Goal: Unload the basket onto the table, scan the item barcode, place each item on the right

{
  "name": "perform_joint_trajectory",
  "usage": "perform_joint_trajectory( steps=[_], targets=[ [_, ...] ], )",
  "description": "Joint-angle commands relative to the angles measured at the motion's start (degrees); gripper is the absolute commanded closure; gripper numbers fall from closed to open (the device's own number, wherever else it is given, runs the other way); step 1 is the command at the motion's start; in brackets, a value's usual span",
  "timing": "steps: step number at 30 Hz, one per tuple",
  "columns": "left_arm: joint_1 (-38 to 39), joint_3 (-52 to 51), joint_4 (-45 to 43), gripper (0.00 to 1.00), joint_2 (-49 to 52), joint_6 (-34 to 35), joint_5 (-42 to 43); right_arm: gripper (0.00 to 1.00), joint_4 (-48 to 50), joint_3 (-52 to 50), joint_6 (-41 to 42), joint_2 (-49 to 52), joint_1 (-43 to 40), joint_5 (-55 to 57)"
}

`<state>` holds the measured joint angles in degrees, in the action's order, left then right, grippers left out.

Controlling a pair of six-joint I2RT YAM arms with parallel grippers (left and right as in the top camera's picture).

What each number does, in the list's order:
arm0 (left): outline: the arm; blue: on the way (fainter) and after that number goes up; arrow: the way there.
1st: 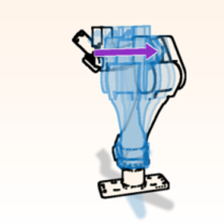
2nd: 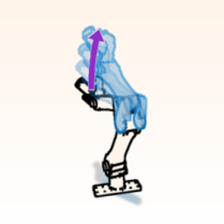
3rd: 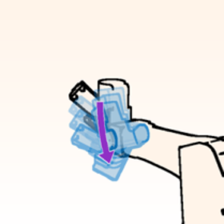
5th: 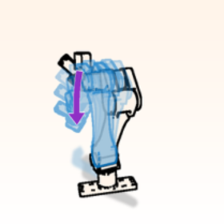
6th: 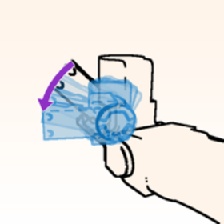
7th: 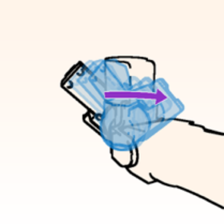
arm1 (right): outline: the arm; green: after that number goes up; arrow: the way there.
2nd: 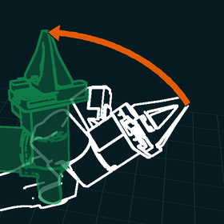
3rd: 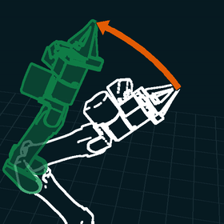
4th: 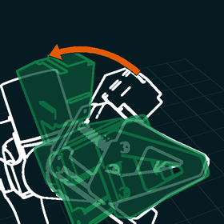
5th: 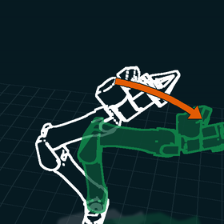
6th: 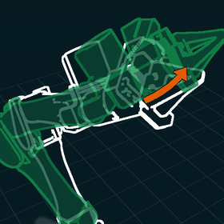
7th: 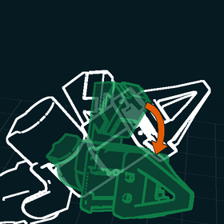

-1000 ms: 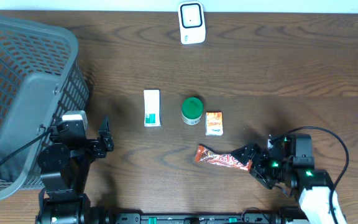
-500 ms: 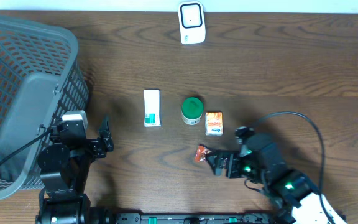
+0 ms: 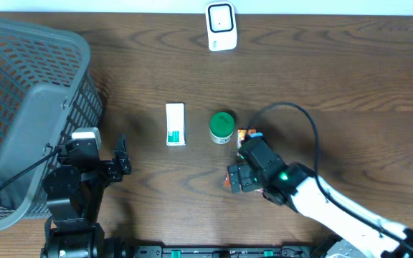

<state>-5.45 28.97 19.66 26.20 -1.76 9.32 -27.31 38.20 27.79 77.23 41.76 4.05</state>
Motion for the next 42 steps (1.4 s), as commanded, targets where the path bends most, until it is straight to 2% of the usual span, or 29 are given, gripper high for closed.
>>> perform_joint_trajectory(
  steps=[1, 7, 12, 19, 23, 30, 42],
  targets=[
    [0.1, 0.0, 0.1, 0.13, -0.1, -0.8, 0.5, 0.01, -5.8, 7.1, -6.4, 2.4, 4.8, 8.4],
    [0.1, 0.0, 0.1, 0.12, -0.1, -0.8, 0.5, 0.01, -12.3, 10.3, -8.1, 2.2, 12.8, 12.0],
    [0.1, 0.0, 0.1, 0.12, -0.1, -0.8, 0.5, 0.02, -15.1, 10.1, -7.5, 3.4, 15.6, 18.0],
    [0.1, 0.0, 0.1, 0.12, -0.1, -0.8, 0.5, 0.06, -15.4, 10.1, -7.8, 9.7, 16.0, 18.7],
    [0.1, 0.0, 0.1, 0.13, -0.1, -0.8, 0.5, 0.07, -15.7, 10.1, -9.2, 13.4, 18.9, 18.6],
    [0.1, 0.0, 0.1, 0.12, -0.1, -0.8, 0.5, 0.07, -15.3, 10.1, -9.2, 16.0, 22.1, 20.5],
    [0.1, 0.0, 0.1, 0.12, -0.1, -0.8, 0.5, 0.15, -11.4, 10.1, -13.2, 20.4, 22.0, 23.2]
  ],
)
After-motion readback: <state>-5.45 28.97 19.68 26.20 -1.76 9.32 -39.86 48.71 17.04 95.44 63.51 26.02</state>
